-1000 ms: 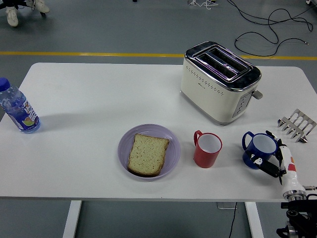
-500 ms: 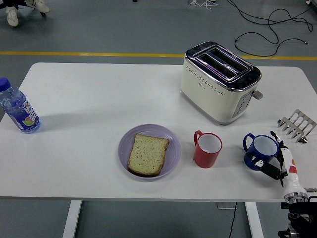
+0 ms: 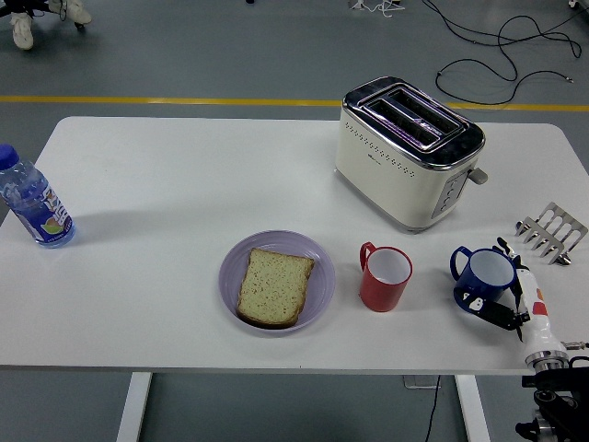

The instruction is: Pick up the cup,pour liquid into bread,place the cup on the desk

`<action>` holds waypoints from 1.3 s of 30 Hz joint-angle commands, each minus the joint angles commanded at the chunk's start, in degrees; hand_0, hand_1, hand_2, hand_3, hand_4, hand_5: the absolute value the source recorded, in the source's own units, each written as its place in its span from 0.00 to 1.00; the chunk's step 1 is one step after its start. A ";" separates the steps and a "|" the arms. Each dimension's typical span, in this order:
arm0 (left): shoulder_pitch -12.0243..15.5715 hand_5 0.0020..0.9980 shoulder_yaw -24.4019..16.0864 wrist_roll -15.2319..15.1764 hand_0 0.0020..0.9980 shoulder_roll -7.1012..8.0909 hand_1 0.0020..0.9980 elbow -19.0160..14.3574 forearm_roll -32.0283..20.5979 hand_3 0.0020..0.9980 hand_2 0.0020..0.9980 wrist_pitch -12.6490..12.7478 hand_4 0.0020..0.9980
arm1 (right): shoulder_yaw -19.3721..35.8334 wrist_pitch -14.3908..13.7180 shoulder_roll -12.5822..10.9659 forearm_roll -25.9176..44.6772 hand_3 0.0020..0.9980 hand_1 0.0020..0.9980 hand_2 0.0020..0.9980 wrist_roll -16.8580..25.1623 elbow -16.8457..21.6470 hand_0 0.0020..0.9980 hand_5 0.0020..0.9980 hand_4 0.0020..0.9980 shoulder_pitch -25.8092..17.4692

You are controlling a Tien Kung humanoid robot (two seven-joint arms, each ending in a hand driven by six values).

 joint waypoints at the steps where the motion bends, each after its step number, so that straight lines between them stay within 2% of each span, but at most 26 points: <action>1: -0.06 0.93 -0.08 -0.01 0.66 0.01 0.70 0.00 -0.04 0.62 0.72 0.02 0.36 | 0.30 0.06 -0.10 -0.53 1.00 0.82 0.96 -0.33 1.02 0.87 0.00 0.94 -0.14; 17: -0.14 0.93 0.08 -0.11 0.66 -0.08 0.70 0.00 -0.50 0.62 0.72 0.09 0.36 | 4.40 0.86 -0.99 -3.25 1.00 0.85 0.99 -3.18 8.29 0.90 0.00 0.93 -1.28; 23: 0.17 0.93 0.05 -0.12 0.66 -0.05 0.70 0.00 -0.41 0.62 0.72 0.05 0.36 | 6.91 0.21 -1.90 -5.47 1.00 0.85 0.99 -4.16 14.07 0.90 0.00 0.94 -3.55; 29: 0.46 0.93 -0.15 -0.03 0.66 0.01 0.70 0.00 0.19 0.62 0.72 0.00 0.36 | 9.60 -0.49 -2.50 -6.79 1.00 0.85 0.99 -4.72 17.47 0.91 0.00 0.96 -4.74; 36: 0.34 0.93 -0.30 -0.03 0.66 0.16 0.70 0.00 0.72 0.62 0.72 0.01 0.36 | 16.52 -1.32 -2.93 -6.44 1.00 0.85 0.98 -5.33 24.39 0.91 0.02 0.96 -7.18; 39: 0.23 0.93 -0.85 0.05 0.66 0.16 0.70 0.00 1.38 0.62 0.72 0.00 0.36 | 19.13 -1.24 -2.89 -4.25 1.00 0.85 0.98 -5.42 27.34 0.91 0.02 0.96 -7.99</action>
